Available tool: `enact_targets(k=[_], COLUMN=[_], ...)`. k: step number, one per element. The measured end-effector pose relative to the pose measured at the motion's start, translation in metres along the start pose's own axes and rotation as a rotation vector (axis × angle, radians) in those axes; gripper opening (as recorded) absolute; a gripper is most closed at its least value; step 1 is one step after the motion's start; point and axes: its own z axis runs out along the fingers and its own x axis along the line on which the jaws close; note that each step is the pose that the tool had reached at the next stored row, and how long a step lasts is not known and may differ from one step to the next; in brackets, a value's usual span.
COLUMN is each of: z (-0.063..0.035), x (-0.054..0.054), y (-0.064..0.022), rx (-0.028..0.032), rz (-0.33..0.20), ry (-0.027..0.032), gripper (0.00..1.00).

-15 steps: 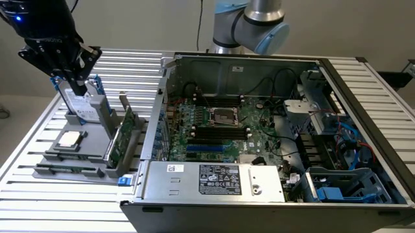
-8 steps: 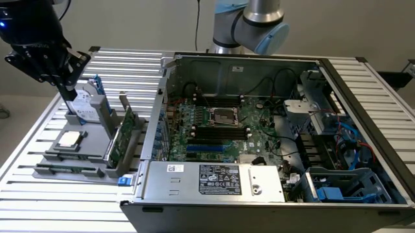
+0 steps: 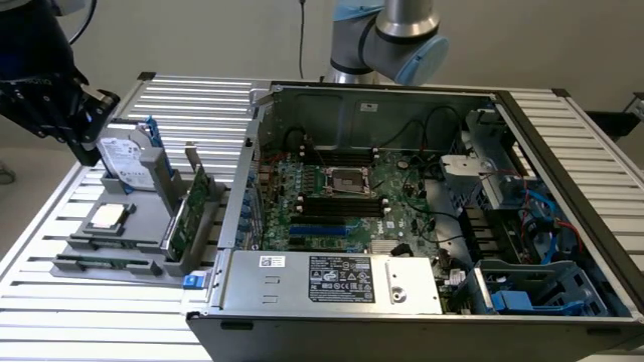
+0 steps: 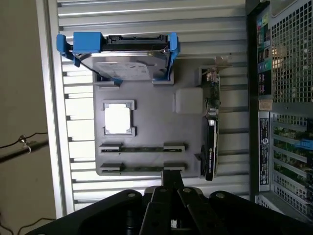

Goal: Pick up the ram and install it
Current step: 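Reach for the ram, then pick up the ram and move it above insertion slot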

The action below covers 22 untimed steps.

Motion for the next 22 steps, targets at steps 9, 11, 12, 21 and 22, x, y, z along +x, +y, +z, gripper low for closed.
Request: enact_targets(k=[9,11,12,21,22], z=[0.0033,0.0032,0.0032,0.0032,0.0032], x=[0.0108,0.0109,0.0109,0.0109,0.0109], y=[-0.0083,-0.0083,-0.0083,-0.0083,-0.0083], rx=[0.0012,0.0012,0.0012,0.0012,0.0012], rz=[0.000,0.000,0.000,0.000,0.000], ry=[0.0026,0.0027,0.0027,0.0027,0.0027], gripper=[0.11,0.11,0.11,0.11,0.11])
